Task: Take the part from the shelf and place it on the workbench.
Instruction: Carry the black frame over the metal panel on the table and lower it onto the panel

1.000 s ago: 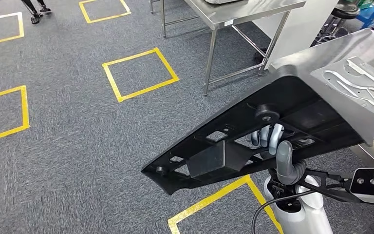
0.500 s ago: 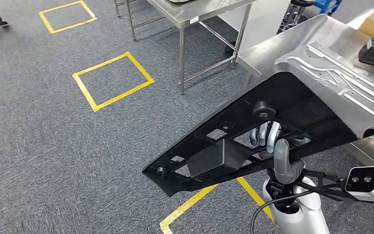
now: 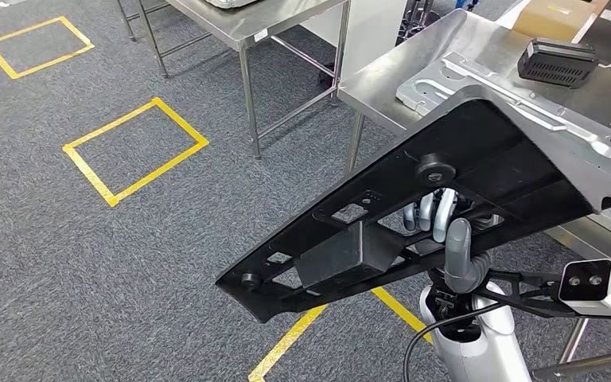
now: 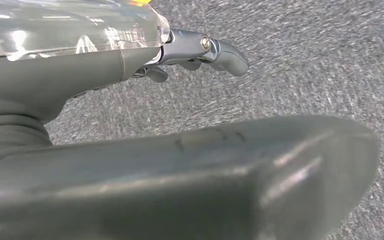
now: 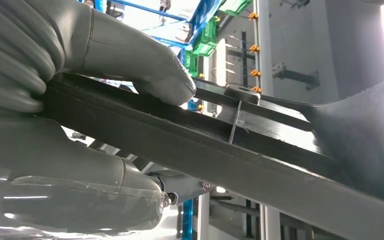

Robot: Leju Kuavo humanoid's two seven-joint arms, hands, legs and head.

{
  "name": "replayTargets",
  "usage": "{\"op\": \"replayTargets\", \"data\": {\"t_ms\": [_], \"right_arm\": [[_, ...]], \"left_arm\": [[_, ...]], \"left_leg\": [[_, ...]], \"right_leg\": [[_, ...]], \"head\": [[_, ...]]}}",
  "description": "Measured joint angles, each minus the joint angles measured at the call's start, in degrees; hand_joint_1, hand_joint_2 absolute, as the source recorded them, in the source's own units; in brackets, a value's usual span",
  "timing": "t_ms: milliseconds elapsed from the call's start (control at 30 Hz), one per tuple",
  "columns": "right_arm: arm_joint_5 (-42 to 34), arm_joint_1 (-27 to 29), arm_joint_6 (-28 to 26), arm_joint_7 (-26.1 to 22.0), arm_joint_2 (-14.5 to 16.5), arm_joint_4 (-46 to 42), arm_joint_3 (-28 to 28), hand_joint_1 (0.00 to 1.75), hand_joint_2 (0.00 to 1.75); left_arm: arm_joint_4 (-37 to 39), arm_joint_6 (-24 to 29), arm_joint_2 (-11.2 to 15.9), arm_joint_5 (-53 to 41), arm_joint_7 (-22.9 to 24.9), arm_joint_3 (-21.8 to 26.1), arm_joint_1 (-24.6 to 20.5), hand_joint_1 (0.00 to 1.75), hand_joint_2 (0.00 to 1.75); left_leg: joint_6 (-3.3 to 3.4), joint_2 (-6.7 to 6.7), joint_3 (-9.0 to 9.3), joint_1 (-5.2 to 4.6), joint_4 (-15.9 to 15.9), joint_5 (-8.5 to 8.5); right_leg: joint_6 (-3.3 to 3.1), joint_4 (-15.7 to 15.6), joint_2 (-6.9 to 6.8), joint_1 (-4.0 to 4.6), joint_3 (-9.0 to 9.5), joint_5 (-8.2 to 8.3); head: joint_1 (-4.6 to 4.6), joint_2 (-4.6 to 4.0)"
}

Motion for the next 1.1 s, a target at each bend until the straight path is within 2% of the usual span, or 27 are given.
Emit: {"op": "replayTargets", "data": {"t_ms": [67, 133, 167, 200, 233, 267, 300, 367, 400, 433, 500, 533, 567, 633, 667, 700, 733, 767, 800, 833, 867, 900, 933, 967, 1000, 1033, 1100], "right_arm": [[0.0, -0.1, 0.0, 0.0, 0.0, 0.0, 0.1, 1.75, 1.75], [-0.1, -0.3, 0.0, -0.1, 0.0, 0.0, 0.2, 1.75, 1.75], [-0.1, -0.3, 0.0, -0.1, 0.0, 0.0, 0.2, 1.75, 1.75], [-0.1, -0.3, 0.0, -0.1, 0.0, 0.1, 0.2, 1.75, 1.75], [-0.1, -0.2, 0.0, -0.1, 0.0, 0.1, 0.2, 1.75, 1.75], [-0.2, -0.3, 0.0, -0.1, 0.0, 0.2, 0.3, 1.75, 1.75], [-0.5, -0.4, 0.1, -0.2, 0.0, 0.2, 0.3, 1.75, 1.75], [-1.2, -1.3, 0.0, -0.1, 0.0, 0.2, 0.5, 1.75, 1.75], [-1.6, -1.9, -0.1, 0.0, 0.0, 0.3, 0.7, 1.75, 1.75], [-1.9, -2.4, -0.3, 0.1, 0.0, 0.3, 0.9, 1.75, 1.75], [-2.1, -2.9, -1.2, 0.7, 0.0, 0.3, 1.3, 1.75, 1.75], [-1.9, -3.1, -2.0, 0.9, -0.1, 0.3, 1.5, 1.75, 1.75], [-1.5, -3.5, -3.1, 1.1, -0.1, 0.3, 1.9, 1.75, 1.75], [-0.2, -4.2, -5.9, 1.1, -0.2, 0.1, 3.0, 1.75, 1.75], [0.5, -4.4, -7.1, 0.9, -0.2, 0.1, 3.5, 1.75, 1.75], [1.0, -4.3, -8.1, 0.6, -0.4, 0.0, 4.0, 1.75, 1.75], [1.5, -4.1, -8.7, 0.1, -0.6, 0.0, 4.4, 1.75, 1.75], [1.8, -3.8, -9.1, -0.4, -0.8, 0.0, 4.6, 1.75, 1.75], [2.1, -3.6, -9.3, -0.9, -0.9, -0.1, 4.9, 1.75, 1.75], [2.3, -3.5, -9.4, -1.2, -1.0, -0.2, 5.2, 1.75, 1.75], [2.4, -3.4, -9.3, -1.4, -1.1, -0.2, 5.5, 1.75, 1.75], [2.4, -3.4, -9.3, -1.5, -1.1, -0.3, 5.8, 1.75, 1.75], [2.3, -3.4, -9.2, -1.4, -1.1, -0.4, 6.1, 1.75, 1.75], [2.2, -3.4, -9.2, -1.2, -1.1, -0.5, 6.3, 1.75, 1.75], [2.1, -3.3, -9.2, -1.0, -1.1, -0.6, 6.5, 1.75, 1.75], [2.0, -3.3, -9.2, -0.8, -1.1, -0.8, 6.6, 1.75, 1.75], [1.7, -3.6, -9.1, -0.5, -1.2, -1.2, 6.7, 1.75, 1.75]], "left_arm": [[0.0, -0.1, 0.0, 0.0, 0.0, 0.0, -0.1, 0.00, 0.00], [0.0, -0.1, -0.1, 0.0, -0.1, 0.0, 0.1, 0.00, 0.00], [0.0, -0.1, -0.1, 0.0, -0.1, 0.0, 0.2, 0.00, 0.00], [0.0, -0.1, -0.1, 0.0, -0.1, 0.0, 0.3, 0.00, 0.00], [0.0, -0.2, -0.1, 0.0, -0.1, 0.0, 0.3, 0.00, 0.00], [0.0, -0.2, -0.1, 0.0, -0.1, 0.0, 0.2, 0.00, 0.00], [0.0, -0.2, -0.1, 0.1, -0.2, 0.0, 0.2, 0.00, 0.00], [0.0, -0.1, -0.2, 0.5, -0.3, 0.1, 0.2, 0.00, 0.00], [0.0, 0.0, -0.2, 0.6, -0.4, 0.2, 0.2, 0.00, 0.00], [0.0, 0.1, -0.2, 0.7, -0.5, 0.3, 0.2, 0.00, 0.00], [0.0, 0.3, -0.2, 0.7, -0.7, 0.4, 0.1, 0.00, 0.00], [0.0, 0.3, -0.2, 0.5, -0.7, 0.4, 0.0, 0.00, 0.00], [0.0, 0.2, -0.2, 0.3, -0.8, 0.4, 0.0, 0.00, 0.00], [0.0, -0.2, -0.1, -0.3, -0.9, 0.4, 0.1, 0.00, 0.00], [0.0, -0.4, -0.1, -0.7, -1.0, 0.4, 0.1, 0.00, 0.00], [0.0, -0.8, 0.0, -1.0, -1.0, 0.3, 0.2, 0.00, 0.00], [0.0, -1.0, 0.1, -1.4, -1.0, 0.2, 0.2, 0.00, 0.00], [0.0, -1.2, 0.1, -1.6, -1.0, 0.1, 0.2, 0.00, 0.00], [0.0, -1.3, 0.2, -1.8, -1.0, 0.0, 0.1, 0.00, 0.00], [0.0, -1.3, 0.2, -1.9, -0.9, 0.0, 0.1, 0.00, 0.00], [0.0, -1.3, 0.2, -1.9, -0.8, -0.1, 0.1, 0.00, 0.00], [0.0, -1.3, 0.3, -1.9, -0.8, -0.1, 0.1, 0.00, 0.00], [0.0, -1.3, 0.3, -1.9, -0.7, -0.1, 0.1, 0.00, 0.00], [0.0, -1.3, 0.3, -1.9, -0.7, -0.1, 0.1, 0.00, 0.00], [0.0, -1.3, 0.2, -1.9, -0.7, -0.1, 0.1, 0.00, 0.00], [0.0, -1.4, 0.2, -2.0, -0.7, -0.1, 0.0, 0.00, 0.00], [0.0, -1.4, 0.2, -2.4, -0.5, -0.2, -0.1, 0.00, 0.00]], "left_leg": [[0.73, 1.09, 0.24, 0.09, -0.4, 0.22], [1.12, 2.27, 0.35, 0.01, -0.6, 0.17], [1.19, 2.95, 0.36, -0.06, -0.6, 0.08], [1.22, 3.59, 0.40, -0.10, -0.5, -0.02], [1.20, 4.22, 0.49, -0.13, -0.5, -0.15], [1.14, 4.82, 0.68, -0.15, -0.5, -0.31], [1.04, 5.35, 0.95, -0.18, -0.5, -0.50], [0.61, 6.39, 1.45, -0.40, -0.5, -0.92], [0.35, 6.93, 1.60, -0.53, -0.5, -1.10], [0.08, 7.52, 1.72, -0.65, -0.5, -1.26], [-0.46, 8.37, 1.99, -0.72, -0.6, -1.60], [-0.75, 7.77, 1.99, -0.65, -0.1, -2.04], [-1.01, 6.55, 1.45, -0.54, 1.4, -3.05], [-1.38, 3.65, -1.53, -0.27, 7.9, -6.43], [-1.51, 2.96, -3.67, -0.21, 12.1, -8.11], [-1.61, 2.72, -5.42, -0.19, 15.2, -8.91], [-1.67, 2.63, -6.35, -0.17, 16.4, -8.55], [-1.69, 2.57, -6.19, -0.14, 15.3, -7.03], [-1.68, 2.31, -4.98, -0.07, 12.0, -4.71], [-1.64, 1.35, -3.34, 0.08, 8.0, -2.51], [-1.55, 0.00, -1.86, 0.23, 4.4, -1.04], [-1.39, -1.14, -0.90, 0.35, 2.1, -0.30], [-1.12, -1.94, -0.50, 0.36, 1.1, -0.28], [-0.78, -1.90, -0.43, 0.24, 0.9, -0.41], [-0.38, -1.31, -0.38, 0.23, 0.9, -0.31], [0.04, -0.72, -0.26, 0.22, 0.7, -0.19], [0.80, 0.54, -0.03, 0.33, 0.2, 0.03]], "right_leg": [[0.59, 2.5, -2.43, 0.09, -1.14, -1.68], [1.01, 9.4, -5.41, 0.04, -4.46, -5.19], [1.18, 13.2, -6.05, -0.08, -6.48, -6.73], [1.28, 15.8, -6.32, -0.18, -7.88, -7.28], [1.30, 16.3, -6.48, -0.24, -8.24, -6.72], [1.21, 14.4, -6.72, -0.25, -7.39, -5.15], [0.97, 10.6, -7.33, -0.16, -5.46, -2.92], [0.15, 2.8, -9.86, 0.45, -1.46, 0.04], [-0.25, 0.6, -10.70, 0.79, -0.48, 0.54], [-0.55, -0.2, -10.97, 1.07, -0.23, 0.46], [-1.02, -0.4, -9.60, 1.01, -0.29, 0.60], [-1.24, -0.7, -8.98, 0.82, -0.15, 0.71], [-1.53, -0.9, -8.35, 0.61, -0.01, 0.84], [-1.95, -1.1, -7.04, 0.42, 0.15, 0.94], [-2.10, -1.0, -6.32, 0.42, 0.15, 0.93], [-2.14, -1.0, -5.56, 0.44, 0.17, 0.90], [-2.13, -0.9, -4.78, 0.43, 0.21, 0.86], [-2.06, -0.8, -3.99, 0.40, 0.29, 0.79], [-1.92, -0.6, -3.22, 0.34, 0.39, 0.66], [-1.73, -0.4, -2.49, 0.26, 0.43, 0.49], [-1.47, 0.0, -1.72, 0.22, 0.28, 0.31], [-1.16, 0.3, -1.02, 0.17, 0.02, 0.23], [-0.81, 0.5, -0.35, 0.11, -0.30, 0.22], [-0.42, 0.5, 0.31, 0.02, -0.57, 0.31], [-0.06, 0.4, 0.80, -0.05, -0.71, 0.41], [0.28, 0.6, 0.31, -0.02, -0.83, 0.27], [0.91, 3.5, -2.83, 0.13, -2.20, -1.60]], "head": [[0.01, 0.00], [0.02, 0.00], [0.02, 0.00], [0.02, 0.00], [0.02, 0.00], [0.02, 0.00], [0.02, 0.00], [0.02, 0.00], [0.01, 0.00], [0.01, 0.00], [0.00, 0.00], [0.00, 0.00], [0.00, 0.00], [0.00, 0.00], [0.00, 0.00], [0.00, 0.00], [0.00, 0.00], [0.00, 0.00], [0.00, 0.00], [0.00, 0.00], [0.00, 0.00], [-0.01, 0.00], [-0.01, 0.00], [-0.01, 0.00], [-0.01, 0.00], [0.01, 0.00], [0.01, 0.00]]}}
